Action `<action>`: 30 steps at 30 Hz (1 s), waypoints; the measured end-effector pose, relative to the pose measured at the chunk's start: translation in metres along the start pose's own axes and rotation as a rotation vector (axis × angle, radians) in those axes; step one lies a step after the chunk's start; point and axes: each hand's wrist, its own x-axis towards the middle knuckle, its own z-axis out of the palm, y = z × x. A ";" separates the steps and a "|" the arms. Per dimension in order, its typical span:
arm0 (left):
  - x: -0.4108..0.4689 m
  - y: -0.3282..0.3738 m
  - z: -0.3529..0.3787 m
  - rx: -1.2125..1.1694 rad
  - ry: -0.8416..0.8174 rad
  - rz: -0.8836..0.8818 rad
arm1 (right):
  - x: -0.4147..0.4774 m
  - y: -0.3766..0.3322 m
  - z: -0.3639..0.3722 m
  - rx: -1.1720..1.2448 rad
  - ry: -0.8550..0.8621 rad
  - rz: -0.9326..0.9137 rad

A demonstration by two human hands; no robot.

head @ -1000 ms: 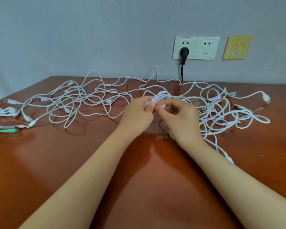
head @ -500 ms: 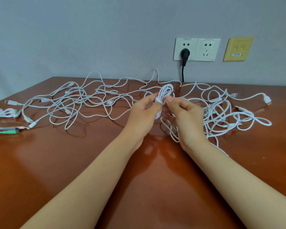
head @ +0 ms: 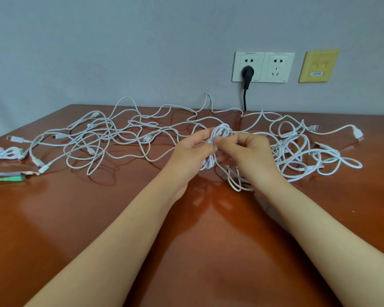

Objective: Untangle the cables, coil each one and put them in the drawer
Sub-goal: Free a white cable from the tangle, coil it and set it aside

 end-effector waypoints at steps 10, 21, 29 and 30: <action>0.004 0.000 -0.003 -0.059 -0.043 -0.086 | 0.001 0.004 -0.002 -0.047 -0.051 -0.011; 0.004 -0.003 -0.004 -0.032 -0.069 -0.049 | 0.000 -0.001 -0.008 -0.064 -0.133 0.032; 0.002 -0.007 -0.003 0.133 -0.092 0.082 | 0.002 -0.001 -0.012 -0.078 -0.176 0.058; 0.002 -0.008 -0.003 0.141 -0.093 0.093 | 0.002 -0.002 -0.013 -0.083 -0.178 0.061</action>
